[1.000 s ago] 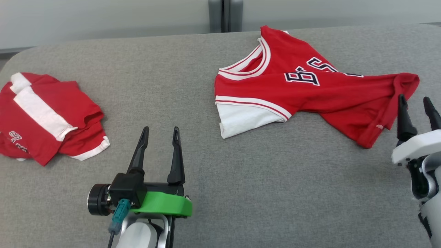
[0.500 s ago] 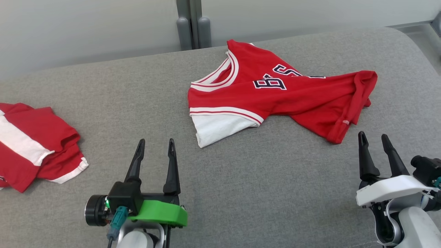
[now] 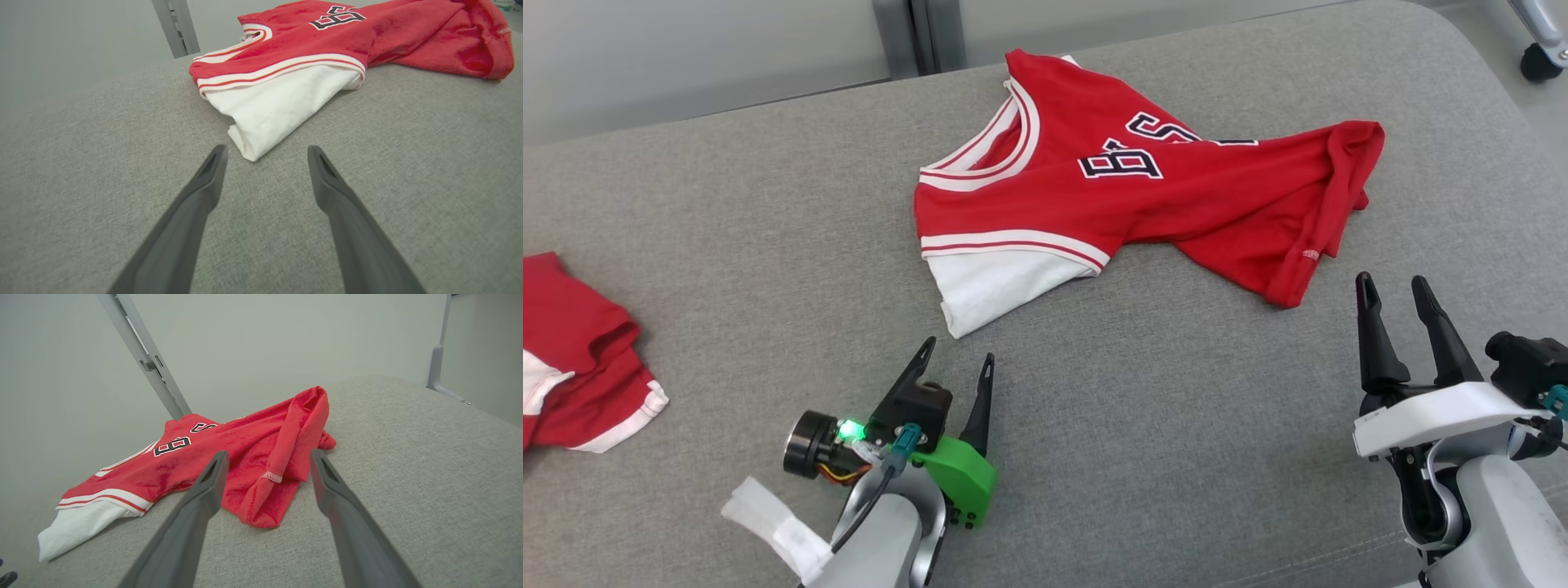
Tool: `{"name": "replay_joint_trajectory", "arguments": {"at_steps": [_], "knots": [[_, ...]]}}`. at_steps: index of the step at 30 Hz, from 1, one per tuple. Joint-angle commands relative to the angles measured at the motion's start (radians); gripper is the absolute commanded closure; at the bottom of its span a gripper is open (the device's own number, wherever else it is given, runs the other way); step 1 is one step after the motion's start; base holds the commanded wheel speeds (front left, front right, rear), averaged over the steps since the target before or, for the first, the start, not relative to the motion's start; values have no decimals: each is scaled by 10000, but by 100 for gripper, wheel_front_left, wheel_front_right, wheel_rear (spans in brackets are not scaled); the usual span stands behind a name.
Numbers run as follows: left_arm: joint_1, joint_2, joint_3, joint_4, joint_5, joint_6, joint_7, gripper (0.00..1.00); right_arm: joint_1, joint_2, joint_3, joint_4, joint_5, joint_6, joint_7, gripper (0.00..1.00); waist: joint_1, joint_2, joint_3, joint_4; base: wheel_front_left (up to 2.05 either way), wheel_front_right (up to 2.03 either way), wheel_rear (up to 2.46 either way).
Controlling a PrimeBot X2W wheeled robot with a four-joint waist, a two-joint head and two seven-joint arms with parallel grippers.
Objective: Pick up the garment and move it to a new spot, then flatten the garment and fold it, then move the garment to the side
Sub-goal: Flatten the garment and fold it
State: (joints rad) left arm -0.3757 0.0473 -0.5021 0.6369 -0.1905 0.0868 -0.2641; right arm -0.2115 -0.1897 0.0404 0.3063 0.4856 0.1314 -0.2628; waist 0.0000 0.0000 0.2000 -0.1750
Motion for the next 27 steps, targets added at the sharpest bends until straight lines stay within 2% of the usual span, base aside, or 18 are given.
{"name": "replay_joint_trajectory", "arguments": {"at_steps": [1,8,17,18,19,20,24,27], "knots": [[-405,57,-136,416,206,84,-2,0,-132,-26,0,-60,43,-14,-28,0,0,0,241,-247,0,0,0],[-1558,58,-603,2337,537,402,9,0,-243,-27,-52,-71,2,-14,-28,0,0,0,428,-487,0,0,0],[-2047,58,-904,2630,400,449,8,0,-277,-4,-181,-19,-69,-15,-28,0,0,0,630,-563,0,0,0],[-2046,57,-945,2621,338,326,8,20,-291,12,-173,-8,-78,-15,-28,0,0,0,639,-558,0,0,0],[-2059,57,-981,2596,323,241,8,55,-298,16,-175,1,-89,-15,-29,0,0,0,640,-548,0,0,0],[-2078,55,-1036,2524,323,172,8,100,-309,16,-189,12,-96,-15,-29,0,0,0,638,-527,0,0,0],[-2040,60,-1169,2230,356,106,4,100,-273,-23,-247,120,-130,-15,-27,0,0,0,584,-322,0,0,0],[-1805,45,-1037,1421,147,29,0,100,-250,-66,-270,224,-144,-15,-29,0,0,0,485,-109,0,0,0]]}}
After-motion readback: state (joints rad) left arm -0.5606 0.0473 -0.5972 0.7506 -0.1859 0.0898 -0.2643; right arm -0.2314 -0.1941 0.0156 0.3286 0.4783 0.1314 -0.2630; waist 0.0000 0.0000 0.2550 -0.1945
